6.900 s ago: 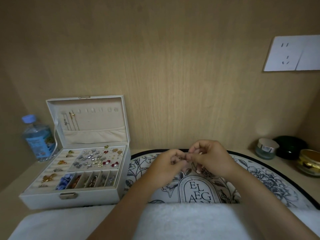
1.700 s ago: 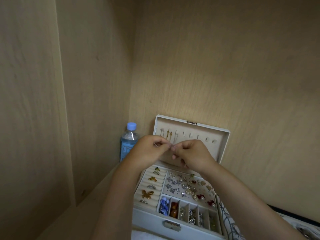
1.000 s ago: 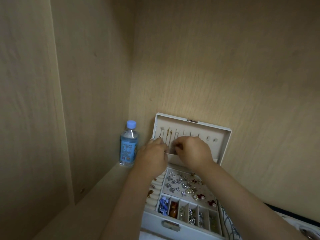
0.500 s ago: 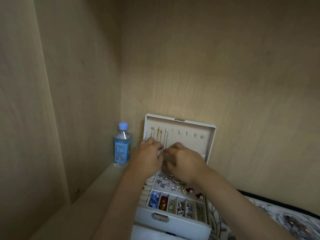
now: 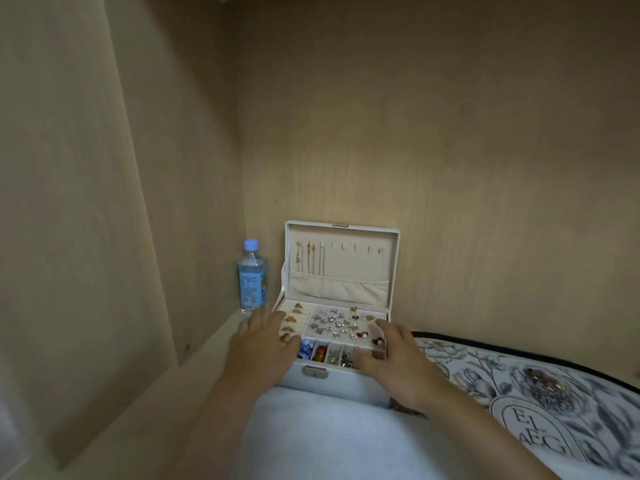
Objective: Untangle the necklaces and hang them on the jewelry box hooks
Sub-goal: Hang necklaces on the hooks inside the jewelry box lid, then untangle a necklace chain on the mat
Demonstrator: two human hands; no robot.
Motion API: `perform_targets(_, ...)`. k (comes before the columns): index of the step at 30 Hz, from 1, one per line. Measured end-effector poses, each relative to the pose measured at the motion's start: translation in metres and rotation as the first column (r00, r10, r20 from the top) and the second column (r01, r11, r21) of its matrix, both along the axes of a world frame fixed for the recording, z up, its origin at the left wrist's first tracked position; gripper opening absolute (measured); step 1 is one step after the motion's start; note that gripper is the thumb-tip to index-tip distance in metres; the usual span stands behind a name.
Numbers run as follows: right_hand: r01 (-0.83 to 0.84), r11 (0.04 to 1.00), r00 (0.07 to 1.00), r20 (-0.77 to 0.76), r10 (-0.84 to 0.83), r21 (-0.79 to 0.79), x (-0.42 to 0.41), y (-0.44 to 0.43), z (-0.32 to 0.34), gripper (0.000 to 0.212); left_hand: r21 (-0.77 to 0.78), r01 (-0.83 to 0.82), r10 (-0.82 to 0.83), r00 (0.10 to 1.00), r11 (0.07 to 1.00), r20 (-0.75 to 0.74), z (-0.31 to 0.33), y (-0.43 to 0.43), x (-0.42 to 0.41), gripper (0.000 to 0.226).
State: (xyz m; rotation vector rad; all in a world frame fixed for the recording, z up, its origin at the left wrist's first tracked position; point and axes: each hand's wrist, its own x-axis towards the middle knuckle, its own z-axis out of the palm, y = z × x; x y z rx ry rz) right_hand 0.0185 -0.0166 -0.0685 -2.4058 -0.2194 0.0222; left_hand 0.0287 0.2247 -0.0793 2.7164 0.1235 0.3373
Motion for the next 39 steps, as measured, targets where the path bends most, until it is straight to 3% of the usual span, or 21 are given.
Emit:
perform_targets(3, -0.015, 0.984, 0.995, -0.098, 0.033, 0.177, -0.013, 0.007, -0.011, 0.091, -0.207, -0.011, 0.006, 1.000, 0.978, -0.026, -0.007, -0.005, -0.006, 0.051)
perform_targets(5, 0.009, 0.976, 0.995, -0.100, 0.013, 0.217, -0.016, 0.009, -0.014, 0.092, -0.257, 0.002, 0.004, 1.000, 0.966, 0.024, -0.009, -0.007, -0.006, 0.048)
perform_targets(15, 0.055, 0.952, 0.995, -0.096, -0.027, 0.300, -0.022, -0.021, -0.016, 0.092, -0.260, 0.078, -0.060, 0.995, 0.962, 0.077, -0.013, -0.037, -0.013, 0.049)
perform_targets(19, 0.031, 0.956, 0.996, -0.093, -0.004, 0.291, -0.027, -0.034, -0.017, 0.097, -0.195, 0.064, -0.056, 0.997, 0.979, 0.045, -0.012, -0.045, -0.017, 0.053)
perform_targets(21, 0.009, 0.958, 0.996, -0.090, 0.018, 0.285, -0.028, -0.037, -0.015, 0.100, -0.084, 0.028, -0.026, 0.999, 0.996, 0.023, -0.006, -0.047, -0.022, 0.058)
perform_targets(23, 0.010, 0.961, 0.997, -0.077, 0.011, 0.276, -0.029, -0.044, -0.013, 0.102, -0.018, -0.002, 0.004, 0.993, 1.000, 0.114, 0.003, -0.055, -0.027, 0.057)
perform_targets(25, 0.026, 0.965, 0.999, -0.053, -0.012, 0.260, -0.032, -0.056, -0.009, 0.097, -0.080, 0.023, -0.001, 0.965, 0.997, 0.263, 0.015, -0.073, -0.034, 0.049)
perform_targets(29, 0.048, 0.986, 0.998, 0.018, -0.052, 0.161, -0.044, -0.102, 0.001, 0.075, -0.187, 0.262, -0.176, 0.908, 0.947, 0.381, 0.031, -0.134, -0.040, 0.031)
perform_targets(32, 0.101, 0.994, 0.993, 0.059, -0.103, 0.033, -0.043, -0.148, 0.006, 0.068, -0.265, 0.432, -0.341, 0.881, 0.862, 0.327, 0.036, -0.194, -0.039, 0.033)
perform_targets(35, 0.169, 0.986, 0.983, 0.075, -0.169, 0.011, -0.038, -0.192, 0.003, 0.048, -0.329, 0.540, -0.476, 0.840, 0.774, 0.260, 0.031, -0.251, -0.036, 0.033)
perform_targets(39, 0.237, 0.972, 0.963, 0.132, -0.233, -0.009, -0.029, -0.241, -0.012, 0.030, -0.258, 0.668, -0.663, 0.739, 0.698, 0.118, 0.004, -0.307, -0.022, 0.028)
